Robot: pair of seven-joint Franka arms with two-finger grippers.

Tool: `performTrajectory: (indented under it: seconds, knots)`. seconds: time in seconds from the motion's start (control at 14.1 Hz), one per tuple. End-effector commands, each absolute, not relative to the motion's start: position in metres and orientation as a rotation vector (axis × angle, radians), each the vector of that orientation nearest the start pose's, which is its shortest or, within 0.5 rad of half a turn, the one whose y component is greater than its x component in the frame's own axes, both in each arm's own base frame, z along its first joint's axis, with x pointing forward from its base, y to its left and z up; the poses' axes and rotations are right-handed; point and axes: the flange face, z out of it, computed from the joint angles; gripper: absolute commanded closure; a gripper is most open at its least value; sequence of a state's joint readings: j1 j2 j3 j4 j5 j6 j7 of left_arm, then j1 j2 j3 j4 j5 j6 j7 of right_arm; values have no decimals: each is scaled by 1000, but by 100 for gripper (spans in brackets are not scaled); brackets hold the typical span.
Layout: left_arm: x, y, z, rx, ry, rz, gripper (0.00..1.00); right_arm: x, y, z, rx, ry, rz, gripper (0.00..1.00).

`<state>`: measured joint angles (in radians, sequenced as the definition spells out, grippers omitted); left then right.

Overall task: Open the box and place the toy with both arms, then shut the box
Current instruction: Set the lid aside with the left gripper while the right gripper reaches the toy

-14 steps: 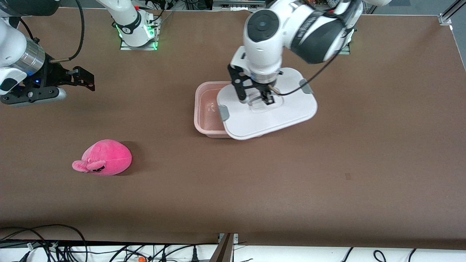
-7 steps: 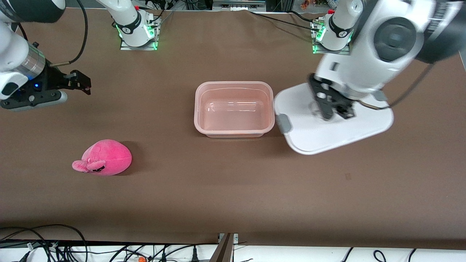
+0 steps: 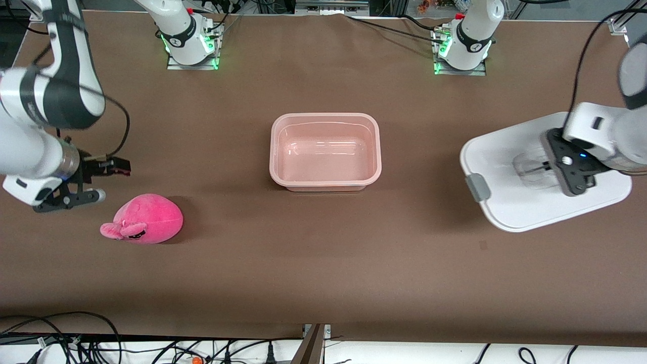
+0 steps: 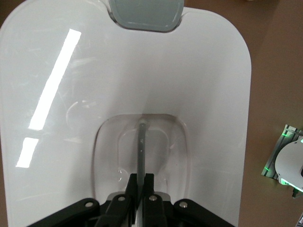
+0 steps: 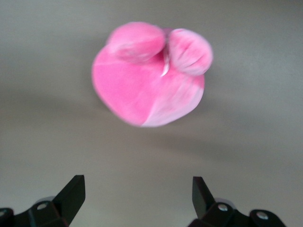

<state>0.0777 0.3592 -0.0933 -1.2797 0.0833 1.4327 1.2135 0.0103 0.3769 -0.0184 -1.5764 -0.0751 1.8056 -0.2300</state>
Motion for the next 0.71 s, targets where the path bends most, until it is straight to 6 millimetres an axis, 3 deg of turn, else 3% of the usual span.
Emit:
performTrajectory:
  seconds: [0.0,0.21,0.5,0.64]
  knots:
    - [651,43,520,-2580,1943,303,100,667,-21,402,-3135,-392,165,0]
    - [654,71,511,-2574,1967,292,100,677,-38,375,-3059,-270,111,0]
    - [654,64,512,-2562,1979,294,100,690,-39,345,-3067,-279,41,0]
    - [654,65,512,-2563,1976,295,100,692,-33,345,-3072,-283,17,1]
